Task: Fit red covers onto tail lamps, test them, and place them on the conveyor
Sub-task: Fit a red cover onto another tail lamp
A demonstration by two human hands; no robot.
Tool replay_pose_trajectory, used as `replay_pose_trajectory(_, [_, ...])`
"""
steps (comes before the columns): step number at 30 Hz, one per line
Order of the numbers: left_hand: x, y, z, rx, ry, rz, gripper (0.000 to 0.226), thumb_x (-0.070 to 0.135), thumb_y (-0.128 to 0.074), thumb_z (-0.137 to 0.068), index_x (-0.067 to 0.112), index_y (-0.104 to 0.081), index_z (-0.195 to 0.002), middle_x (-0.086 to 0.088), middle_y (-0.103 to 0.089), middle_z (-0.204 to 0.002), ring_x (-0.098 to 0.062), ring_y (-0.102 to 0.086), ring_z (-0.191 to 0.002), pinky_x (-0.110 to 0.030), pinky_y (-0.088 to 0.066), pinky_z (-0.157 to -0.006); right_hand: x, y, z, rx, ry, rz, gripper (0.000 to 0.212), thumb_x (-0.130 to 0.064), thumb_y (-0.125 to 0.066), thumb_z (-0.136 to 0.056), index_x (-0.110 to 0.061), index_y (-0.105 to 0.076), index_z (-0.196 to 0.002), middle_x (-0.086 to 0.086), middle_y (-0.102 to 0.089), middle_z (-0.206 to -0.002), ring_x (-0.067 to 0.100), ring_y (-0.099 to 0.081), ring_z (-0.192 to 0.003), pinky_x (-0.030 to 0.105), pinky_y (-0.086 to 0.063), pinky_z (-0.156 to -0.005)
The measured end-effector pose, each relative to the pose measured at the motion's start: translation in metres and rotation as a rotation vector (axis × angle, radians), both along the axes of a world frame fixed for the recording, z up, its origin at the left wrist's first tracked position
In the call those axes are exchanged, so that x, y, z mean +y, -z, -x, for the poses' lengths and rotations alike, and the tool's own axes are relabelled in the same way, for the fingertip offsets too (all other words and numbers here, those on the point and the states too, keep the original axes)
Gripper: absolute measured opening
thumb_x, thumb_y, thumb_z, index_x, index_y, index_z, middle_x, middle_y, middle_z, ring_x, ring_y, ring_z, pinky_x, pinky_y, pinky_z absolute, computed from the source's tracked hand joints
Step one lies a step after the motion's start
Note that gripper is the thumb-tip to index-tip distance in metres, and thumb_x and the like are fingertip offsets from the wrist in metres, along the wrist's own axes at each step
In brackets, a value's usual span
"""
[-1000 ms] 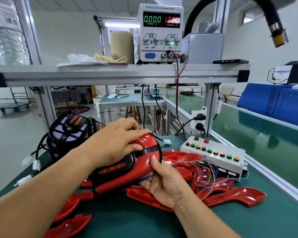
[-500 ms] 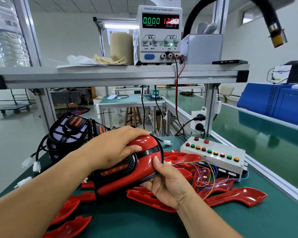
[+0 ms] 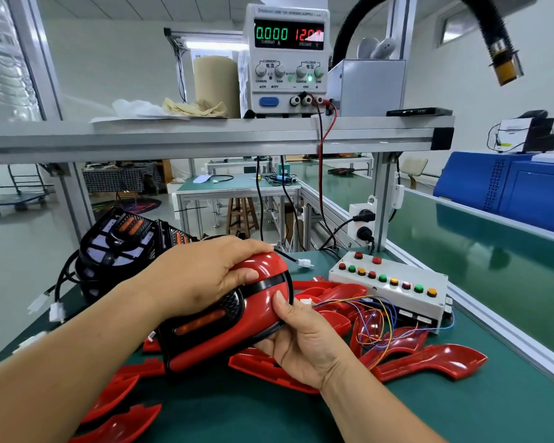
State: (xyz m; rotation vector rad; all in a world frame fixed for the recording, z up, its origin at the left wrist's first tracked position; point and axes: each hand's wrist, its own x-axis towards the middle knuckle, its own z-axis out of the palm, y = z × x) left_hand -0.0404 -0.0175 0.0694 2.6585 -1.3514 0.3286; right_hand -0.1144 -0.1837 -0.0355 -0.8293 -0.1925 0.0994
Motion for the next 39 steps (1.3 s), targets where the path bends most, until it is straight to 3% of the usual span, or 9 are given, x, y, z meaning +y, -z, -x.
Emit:
replay_pose_trajectory(5, [0.006,0.003,-0.003,0.047,-0.021,0.023,0.053,0.063,-0.031,-0.089,0.055,-0.029,-0.142,0.021,-0.047,-0.141,-0.005,-0.048,-0.125,-0.030,-0.042,-0.103,-0.003,0.001,-0.001,-0.006,0.010,-0.019,0.063,-0.026,-0.073,-0.079,0.004,-0.054,-0.130,0.027,-0.063,-0.120,0.034,-0.065,-0.105,0.043,-0.056,-0.086])
replay_pose_trajectory(9, [0.001,0.006,0.001,0.038,-0.006,0.042,0.060,0.068,-0.023,-0.084,0.055,-0.028,-0.143,0.021,-0.045,-0.141,-0.005,-0.045,-0.128,-0.032,-0.042,-0.105,-0.001,0.002,0.000,-0.023,-0.011,-0.002,0.062,-0.024,-0.072,-0.080,0.004,-0.053,-0.132,0.028,-0.061,-0.124,0.034,-0.065,-0.107,0.042,-0.056,-0.086])
replay_pose_trajectory(15, [0.008,0.002,-0.002,-0.008,-0.005,-0.034,0.052,0.080,-0.008,-0.072,0.085,0.012,-0.120,0.024,-0.050,-0.125,-0.005,-0.051,-0.114,-0.032,-0.048,-0.094,-0.004,0.002,-0.002,-0.022,-0.010,0.009,0.063,-0.025,-0.073,-0.078,0.004,-0.054,-0.130,0.026,-0.064,-0.119,0.033,-0.066,-0.104,0.042,-0.057,-0.084])
replay_pose_trajectory(21, [0.013,-0.002,-0.006,0.108,0.061,-0.029,0.045,0.079,-0.020,-0.075,0.088,-0.006,-0.117,0.025,-0.048,-0.116,0.000,-0.050,-0.109,-0.027,-0.044,-0.097,-0.007,0.006,-0.003,-0.010,-0.044,0.021,0.068,-0.032,-0.086,-0.068,-0.002,-0.062,-0.124,0.023,-0.066,-0.117,0.033,-0.067,-0.102,0.045,-0.057,-0.084])
replay_pose_trajectory(25, [0.003,-0.001,0.002,0.060,0.116,-0.083,0.052,0.083,-0.016,-0.072,0.084,-0.010,-0.123,0.025,-0.047,-0.108,0.003,-0.050,-0.102,-0.029,-0.048,-0.091,-0.005,0.001,-0.004,0.028,-0.014,0.111,0.086,-0.062,-0.081,-0.062,-0.016,-0.059,-0.131,0.019,-0.064,-0.126,0.034,-0.065,-0.106,0.053,-0.052,-0.092])
replay_pose_trajectory(31, [-0.011,0.004,0.015,-0.072,0.114,-0.060,0.061,0.085,-0.010,-0.067,0.083,0.016,-0.122,0.018,-0.053,-0.121,-0.008,-0.056,-0.109,-0.032,-0.051,-0.088,-0.007,-0.003,-0.005,0.003,0.181,0.094,0.059,-0.042,-0.084,-0.065,-0.017,-0.069,-0.116,0.020,-0.069,-0.116,0.034,-0.069,-0.098,0.044,-0.059,-0.079])
replay_pose_trajectory(35, [0.001,0.000,0.016,-0.073,-0.069,0.130,0.084,0.094,-0.025,-0.056,0.077,0.013,-0.129,0.016,-0.053,-0.138,-0.011,-0.055,-0.123,-0.036,-0.047,-0.100,-0.007,-0.002,-0.006,0.044,0.240,0.046,0.068,-0.044,-0.082,-0.069,-0.010,-0.063,-0.125,0.024,-0.065,-0.120,0.042,-0.064,-0.109,0.055,-0.052,-0.092])
replay_pose_trajectory(37, [0.021,0.008,0.014,-0.030,-0.155,0.300,0.084,0.096,-0.027,-0.062,0.068,-0.008,-0.139,0.019,-0.050,-0.136,-0.006,-0.048,-0.125,-0.035,-0.041,-0.105,-0.008,-0.002,-0.007,0.081,0.253,-0.029,0.072,-0.045,-0.081,-0.071,-0.007,-0.061,-0.128,0.026,-0.063,-0.122,0.044,-0.061,-0.114,0.058,-0.049,-0.096])
replay_pose_trajectory(39, [0.036,0.029,0.019,0.185,-0.165,0.582,0.062,0.089,-0.033,-0.073,0.069,-0.030,-0.131,0.029,-0.051,-0.124,0.005,-0.050,-0.114,-0.027,-0.040,-0.099,-0.010,-0.003,-0.006,0.090,0.237,-0.077,0.067,-0.047,-0.075,-0.077,-0.007,-0.060,-0.129,0.026,-0.063,-0.123,0.043,-0.061,-0.114,0.057,-0.050,-0.094])
